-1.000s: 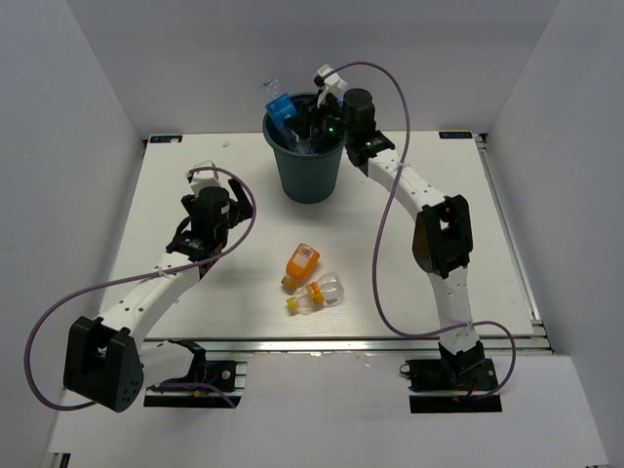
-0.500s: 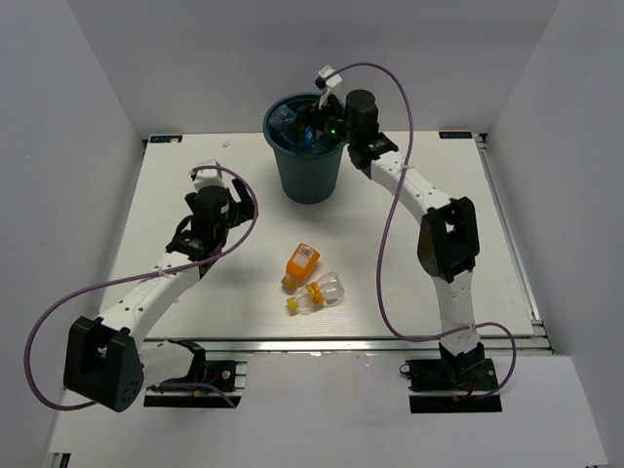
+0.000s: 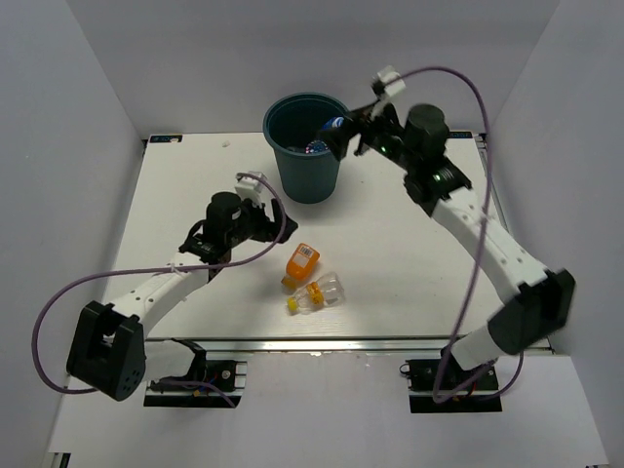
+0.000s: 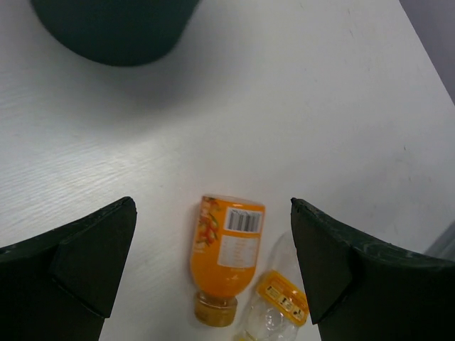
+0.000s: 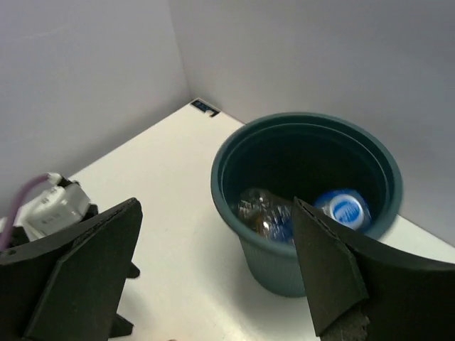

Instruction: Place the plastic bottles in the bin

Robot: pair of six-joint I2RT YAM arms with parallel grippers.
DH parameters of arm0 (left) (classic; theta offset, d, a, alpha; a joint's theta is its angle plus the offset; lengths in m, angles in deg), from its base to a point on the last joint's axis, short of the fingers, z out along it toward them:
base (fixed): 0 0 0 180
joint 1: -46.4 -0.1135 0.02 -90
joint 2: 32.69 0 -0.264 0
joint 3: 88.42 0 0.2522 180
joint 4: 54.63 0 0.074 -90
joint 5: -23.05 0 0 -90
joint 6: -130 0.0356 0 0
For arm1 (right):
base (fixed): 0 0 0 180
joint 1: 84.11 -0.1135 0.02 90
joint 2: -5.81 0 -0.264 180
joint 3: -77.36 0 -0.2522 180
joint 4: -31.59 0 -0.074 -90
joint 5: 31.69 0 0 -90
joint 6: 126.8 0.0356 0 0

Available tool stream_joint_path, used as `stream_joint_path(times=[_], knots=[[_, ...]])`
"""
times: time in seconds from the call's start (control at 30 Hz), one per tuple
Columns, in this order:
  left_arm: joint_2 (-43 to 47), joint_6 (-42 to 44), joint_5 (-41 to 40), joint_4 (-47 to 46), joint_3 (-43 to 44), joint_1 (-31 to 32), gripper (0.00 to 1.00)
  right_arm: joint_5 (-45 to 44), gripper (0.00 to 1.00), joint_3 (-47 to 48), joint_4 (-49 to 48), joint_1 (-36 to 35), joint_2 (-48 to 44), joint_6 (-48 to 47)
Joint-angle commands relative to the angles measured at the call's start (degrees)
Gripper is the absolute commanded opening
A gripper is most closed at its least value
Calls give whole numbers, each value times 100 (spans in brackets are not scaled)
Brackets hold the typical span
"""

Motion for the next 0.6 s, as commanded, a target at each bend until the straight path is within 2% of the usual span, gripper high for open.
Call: stream_joint_path(times=[0.0,0.13,0.23,0.47,0.57], knots=[[-76,419,576,-107,-90,449,98,-705,89,-1668,-181,117,-872,259],[-418,744,66,157,15,899,98,-961,89,-3305,-630,362,-2146,610],[-927,815,-259,596,304,1154,98,-1005,89,-3950,-553,468,-2596,576],[-1833,833,-1391,1194,779,1471,98,-1296,89,-4365,45,565,-3063,374],[-2097,824,-1534,1396,973,1506,98,-1295,89,-4488,72,583,-3204,347]])
